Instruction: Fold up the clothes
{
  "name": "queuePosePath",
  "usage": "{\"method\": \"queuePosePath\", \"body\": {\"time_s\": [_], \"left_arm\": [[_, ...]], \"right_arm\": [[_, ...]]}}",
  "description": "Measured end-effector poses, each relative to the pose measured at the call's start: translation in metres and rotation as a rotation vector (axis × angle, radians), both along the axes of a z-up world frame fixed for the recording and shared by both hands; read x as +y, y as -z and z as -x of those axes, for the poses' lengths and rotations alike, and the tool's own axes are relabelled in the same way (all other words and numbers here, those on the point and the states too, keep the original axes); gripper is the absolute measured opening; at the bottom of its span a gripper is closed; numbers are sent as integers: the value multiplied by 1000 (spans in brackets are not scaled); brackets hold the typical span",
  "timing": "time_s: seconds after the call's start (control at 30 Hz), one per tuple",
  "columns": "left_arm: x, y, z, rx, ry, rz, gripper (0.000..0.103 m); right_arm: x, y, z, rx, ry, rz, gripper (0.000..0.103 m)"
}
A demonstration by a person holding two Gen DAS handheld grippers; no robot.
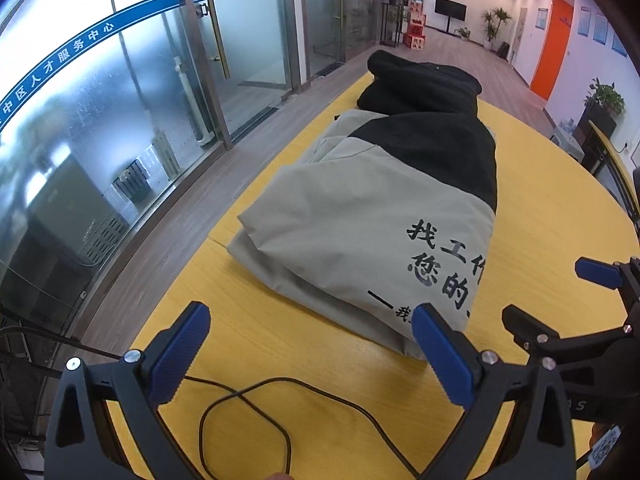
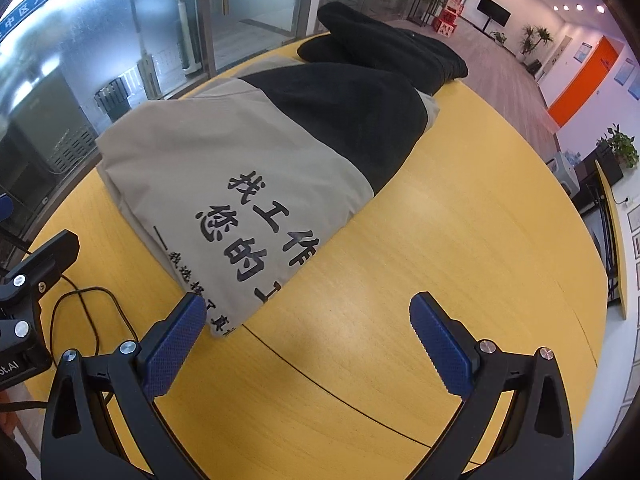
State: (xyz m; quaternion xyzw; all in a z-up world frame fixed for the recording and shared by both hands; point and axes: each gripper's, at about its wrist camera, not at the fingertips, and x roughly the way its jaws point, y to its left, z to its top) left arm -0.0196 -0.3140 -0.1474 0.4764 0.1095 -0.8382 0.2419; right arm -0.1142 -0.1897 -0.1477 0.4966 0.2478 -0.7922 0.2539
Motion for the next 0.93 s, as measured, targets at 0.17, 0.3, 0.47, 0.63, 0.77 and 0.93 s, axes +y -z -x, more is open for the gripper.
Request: {"method": "queuePosePath", "body": {"time_s": [0.17, 0.3, 0.47, 0.63, 0.77, 0.93], "left_arm": [[0, 8, 9, -10, 27, 1, 103], [-2, 10, 11, -10, 19, -13, 103], [-1, 12, 12, -12, 14, -4, 103], [0, 18, 14, -23, 13, -4, 103], [1, 20, 14, -17, 9, -7, 103], [1, 21, 16, -20, -1, 9, 103]], "right_arm": [[-5, 7, 8, 1, 3, -14, 102], [-7, 8, 10, 4, -7, -22, 102], [-6, 9, 13, 7, -12, -28, 102], [-7, 12, 13, 16, -26, -43, 102], [-7, 14, 15, 0, -26, -34, 102], [-9, 17, 16, -5, -37, -34, 102]]}}
